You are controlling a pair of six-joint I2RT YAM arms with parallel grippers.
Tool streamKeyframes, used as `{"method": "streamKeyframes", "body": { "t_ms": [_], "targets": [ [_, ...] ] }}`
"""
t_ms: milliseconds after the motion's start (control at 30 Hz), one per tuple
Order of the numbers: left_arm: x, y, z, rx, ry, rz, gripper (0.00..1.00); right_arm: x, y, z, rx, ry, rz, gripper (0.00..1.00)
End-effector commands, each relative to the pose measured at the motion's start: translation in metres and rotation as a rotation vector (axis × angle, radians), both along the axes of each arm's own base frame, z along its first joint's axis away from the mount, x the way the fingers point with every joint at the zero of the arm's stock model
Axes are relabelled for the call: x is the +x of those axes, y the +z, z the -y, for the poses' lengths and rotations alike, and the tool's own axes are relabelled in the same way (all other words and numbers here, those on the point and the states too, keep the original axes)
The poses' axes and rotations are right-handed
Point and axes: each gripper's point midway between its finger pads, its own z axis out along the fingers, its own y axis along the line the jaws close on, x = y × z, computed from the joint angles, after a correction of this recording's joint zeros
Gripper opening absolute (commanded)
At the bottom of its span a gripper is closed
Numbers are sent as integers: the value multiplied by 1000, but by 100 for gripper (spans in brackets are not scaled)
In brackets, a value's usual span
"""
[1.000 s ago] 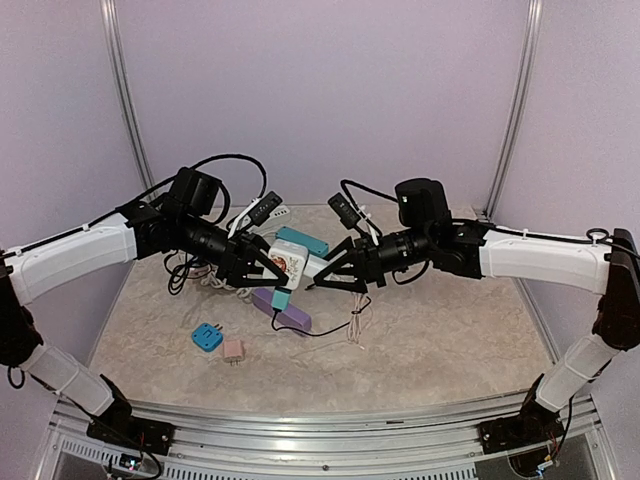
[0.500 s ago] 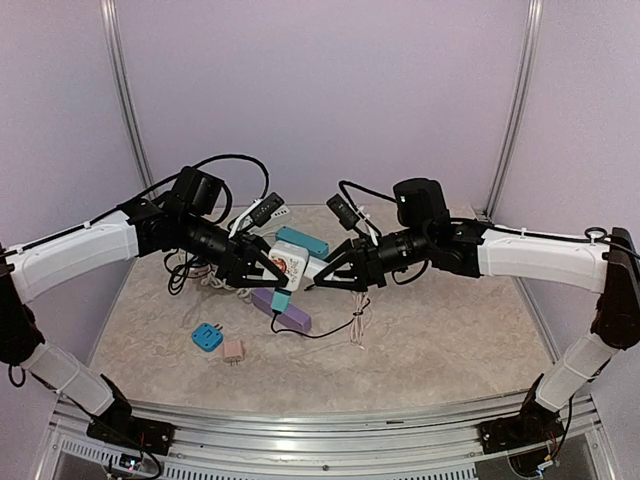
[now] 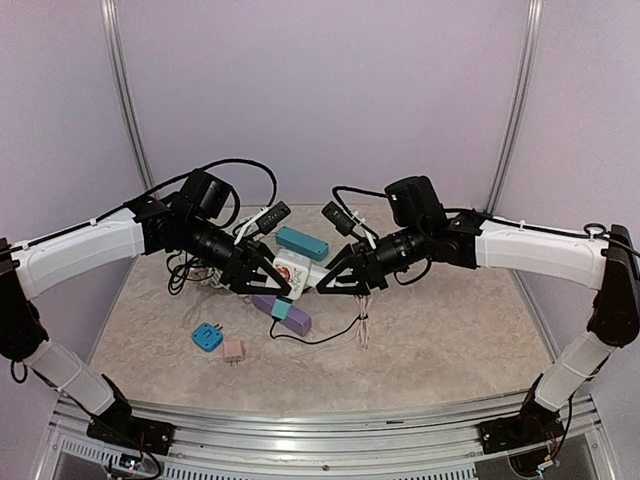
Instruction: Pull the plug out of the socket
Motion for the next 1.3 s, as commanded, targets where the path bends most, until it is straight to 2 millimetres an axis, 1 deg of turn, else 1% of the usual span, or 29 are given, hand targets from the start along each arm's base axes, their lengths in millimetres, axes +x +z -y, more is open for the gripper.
{"method": "streamKeyframes", "body": {
  "t_ms": [0,133,300,467,567,733,933,1100,1267],
  "targets": [
    [-3,11,12,-28,-39,55,11,5,0,-5,-18,-9,35,0],
    [-2,15,11,-47,-31,63,11,6,4,-5,5,-18,45,0],
    [-3,28,7,-102,-37,58,11,3,8,-4,38,-22,43,0],
    [-10,37,6,-145,-79,25,10,-3,12,-4,69,6,28,0],
    [-13,37,7,-157,-102,4,11,-8,18,-4,97,38,25,0],
    [-15,38,7,-164,-115,-7,10,-16,23,-2,112,80,21,0],
    [-14,35,7,-159,-115,-13,10,-18,25,-1,120,91,27,0],
    [-5,30,8,-128,-60,20,11,-13,24,-2,111,63,33,0],
    [17,19,7,-54,65,79,10,-6,23,-3,98,18,39,0]
  ]
}}
